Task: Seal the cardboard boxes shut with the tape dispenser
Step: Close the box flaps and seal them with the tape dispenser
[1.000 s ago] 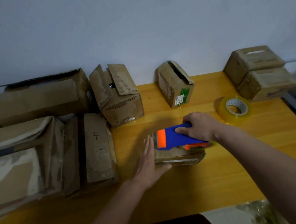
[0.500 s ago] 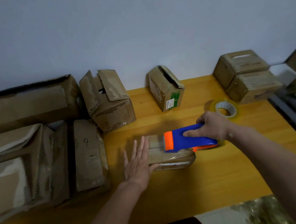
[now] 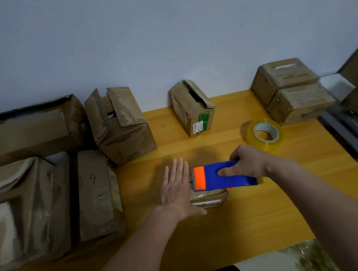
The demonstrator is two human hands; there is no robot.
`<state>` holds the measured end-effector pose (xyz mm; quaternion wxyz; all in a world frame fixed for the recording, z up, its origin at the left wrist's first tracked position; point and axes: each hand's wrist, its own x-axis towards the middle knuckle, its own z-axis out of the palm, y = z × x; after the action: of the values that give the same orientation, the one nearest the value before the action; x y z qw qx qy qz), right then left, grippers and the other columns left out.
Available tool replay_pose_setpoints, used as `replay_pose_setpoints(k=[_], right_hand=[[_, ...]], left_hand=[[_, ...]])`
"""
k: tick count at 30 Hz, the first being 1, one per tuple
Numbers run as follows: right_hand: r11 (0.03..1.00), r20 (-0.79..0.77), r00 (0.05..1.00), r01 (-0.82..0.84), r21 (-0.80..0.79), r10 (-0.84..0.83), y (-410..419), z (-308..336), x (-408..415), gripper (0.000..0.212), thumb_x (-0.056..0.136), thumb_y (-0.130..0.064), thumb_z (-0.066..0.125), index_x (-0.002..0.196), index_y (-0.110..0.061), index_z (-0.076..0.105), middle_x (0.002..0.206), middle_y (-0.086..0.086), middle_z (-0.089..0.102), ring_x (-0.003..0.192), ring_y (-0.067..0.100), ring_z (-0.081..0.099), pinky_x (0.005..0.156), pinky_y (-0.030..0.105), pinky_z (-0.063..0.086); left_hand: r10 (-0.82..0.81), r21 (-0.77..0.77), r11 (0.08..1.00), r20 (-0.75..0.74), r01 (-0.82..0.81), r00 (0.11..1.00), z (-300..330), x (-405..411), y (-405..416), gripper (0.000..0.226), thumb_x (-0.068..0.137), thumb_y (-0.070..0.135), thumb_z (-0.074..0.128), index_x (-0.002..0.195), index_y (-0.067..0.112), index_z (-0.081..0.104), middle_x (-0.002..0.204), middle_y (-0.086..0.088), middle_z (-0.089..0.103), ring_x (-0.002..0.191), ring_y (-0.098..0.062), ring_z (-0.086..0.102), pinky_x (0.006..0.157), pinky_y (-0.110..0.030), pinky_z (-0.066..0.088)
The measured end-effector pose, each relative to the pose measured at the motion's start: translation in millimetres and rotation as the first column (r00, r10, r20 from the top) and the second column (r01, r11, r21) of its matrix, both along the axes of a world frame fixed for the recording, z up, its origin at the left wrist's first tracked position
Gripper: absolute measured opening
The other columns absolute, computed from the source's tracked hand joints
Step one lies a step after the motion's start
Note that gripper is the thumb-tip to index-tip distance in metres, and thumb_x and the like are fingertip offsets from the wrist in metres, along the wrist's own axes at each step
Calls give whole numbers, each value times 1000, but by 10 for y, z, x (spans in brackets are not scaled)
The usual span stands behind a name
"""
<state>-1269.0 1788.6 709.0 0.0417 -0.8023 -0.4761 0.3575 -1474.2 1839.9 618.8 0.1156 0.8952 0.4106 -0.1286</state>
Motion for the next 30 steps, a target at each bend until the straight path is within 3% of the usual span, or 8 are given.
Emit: replay_pose_setpoints(k=[4, 9, 14, 19, 23, 26, 28, 30], right_hand=[[997, -37, 999, -13, 71, 16, -29, -47, 4, 49, 64, -66, 74, 69, -19, 60, 69, -1, 62, 67, 13, 59, 55, 26, 43], [992, -154, 984, 104, 72, -92, -370, 3, 493, 41, 63, -54, 81, 58, -18, 63, 54, -5, 63, 55, 10, 60, 51, 23, 41], [986, -109, 983, 155, 64, -148, -561, -58, 827, 43, 61, -54, 82, 60, -16, 63, 58, -3, 63, 56, 12, 58, 52, 24, 41], [980, -160, 972, 186, 66, -174, -590, -161, 858, 40, 64, -52, 82, 60, -18, 62, 59, -3, 63, 58, 12, 59, 52, 24, 40], [977, -253, 944, 214, -15, -211, -666, -268, 852, 40, 65, -52, 81, 68, -15, 66, 67, 0, 69, 63, 14, 64, 59, 28, 48], [971, -375, 895, 230, -71, -240, -750, -354, 796, 36, 70, -47, 79, 70, -13, 69, 69, 2, 72, 63, 14, 67, 59, 24, 49], [967, -470, 846, 223, -120, -254, -815, -420, 790, 37, 71, -46, 78, 77, -10, 73, 74, 2, 75, 67, 14, 70, 58, 20, 51], [965, -506, 823, 194, -179, -259, -842, -496, 799, 49, 71, -51, 77, 91, -6, 74, 85, 5, 76, 78, 18, 71, 68, 26, 54]], left_hand=[[4, 86, 996, -36, -1, 999, -84, 20, -23, 130, 67, 91, 36, 140, 9, -33, 156, -9, -29, 141, -24, -31, 110, -43, -25], [8, 76, 997, -43, -4, 999, -46, 12, -41, 127, 68, 89, 37, 138, 11, -35, 159, -8, -22, 144, -24, -25, 112, -42, -23], [-6, 112, 994, -44, 11, 999, -33, 5, -54, 124, 69, 88, 39, 138, 17, -36, 159, -7, -19, 145, -24, -23, 113, -43, -21], [-68, 37, 997, -35, 69, 997, 52, 34, 3, 111, 76, 75, 52, 139, 38, -32, 160, -8, -15, 146, -27, -18, 111, -42, -21], [-199, 119, 971, -86, 209, 976, 222, 267, 94, 100, 86, 38, 65, 149, 41, -13, 158, 0, -21, 145, -30, -19, 115, -48, -14], [-152, 82, 985, 11, 151, 988, 261, 447, 93, 98, 85, 5, 63, 151, 41, 1, 160, 1, -1, 145, -27, -1, 118, -46, 15], [-113, -6, 993, 110, 114, 988, 180, 440, 107, 87, 91, 12, 57, 151, 43, 3, 159, 6, 1, 145, -22, -2, 118, -45, 17], [-117, -11, 993, 205, 121, 972, 50, 386, 109, 65, 99, 31, 39, 151, 43, 2, 161, 7, -4, 146, -18, -10, 119, -42, 0]])
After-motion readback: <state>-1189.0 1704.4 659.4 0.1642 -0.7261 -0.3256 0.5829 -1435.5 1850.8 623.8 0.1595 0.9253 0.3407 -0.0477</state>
